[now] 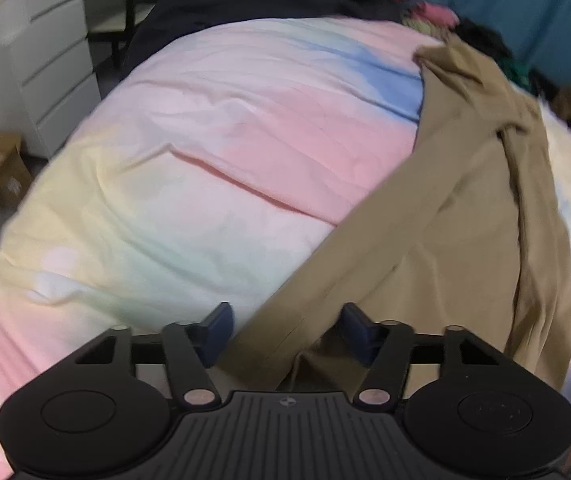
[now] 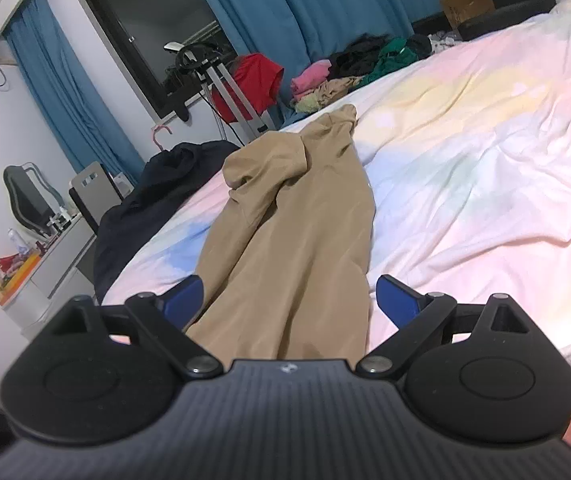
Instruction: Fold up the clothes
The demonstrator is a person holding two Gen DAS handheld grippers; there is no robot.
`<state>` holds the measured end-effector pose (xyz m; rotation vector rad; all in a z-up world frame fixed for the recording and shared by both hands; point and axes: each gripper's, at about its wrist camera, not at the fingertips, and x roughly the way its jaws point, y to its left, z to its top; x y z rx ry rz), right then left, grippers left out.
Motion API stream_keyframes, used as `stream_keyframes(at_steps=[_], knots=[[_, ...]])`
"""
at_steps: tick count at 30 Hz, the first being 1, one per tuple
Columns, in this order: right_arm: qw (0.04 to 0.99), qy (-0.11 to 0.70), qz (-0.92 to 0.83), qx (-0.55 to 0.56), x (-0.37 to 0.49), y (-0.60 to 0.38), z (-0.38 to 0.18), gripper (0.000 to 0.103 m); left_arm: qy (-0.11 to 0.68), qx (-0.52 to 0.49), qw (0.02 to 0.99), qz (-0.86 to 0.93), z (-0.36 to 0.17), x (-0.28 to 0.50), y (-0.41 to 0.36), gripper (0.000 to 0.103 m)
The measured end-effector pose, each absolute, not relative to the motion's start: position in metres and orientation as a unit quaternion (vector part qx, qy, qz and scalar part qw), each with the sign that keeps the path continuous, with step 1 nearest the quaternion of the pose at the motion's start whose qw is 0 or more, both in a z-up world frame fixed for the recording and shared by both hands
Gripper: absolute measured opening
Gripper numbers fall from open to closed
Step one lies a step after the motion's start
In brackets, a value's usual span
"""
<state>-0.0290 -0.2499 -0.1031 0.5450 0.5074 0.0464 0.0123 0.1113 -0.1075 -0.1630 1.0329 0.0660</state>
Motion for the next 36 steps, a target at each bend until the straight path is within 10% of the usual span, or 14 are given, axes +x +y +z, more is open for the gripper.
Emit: stream_keyframes(at_steps=[12,16,36], knots=[[0.927,0.262,0.036,0.265,-0.027,-0.244,-0.107,0.094,0.482,0.086,0.872,-0.019,-0.092,-0.003,0.082,0.043],[0.925,0.27,0.03,0.266,-0.027,-0.246,-0.11,0.094,0.497,0.096,0.861,-0.037,-0.102,0.007,0.082,0.002],[0.896,0.31,-0.039,0.316,-0.023,-0.28,-0.131,0.094,0.358,0.215,0.871,-0.258,-0.023,-0.084,-0.017,0.001]])
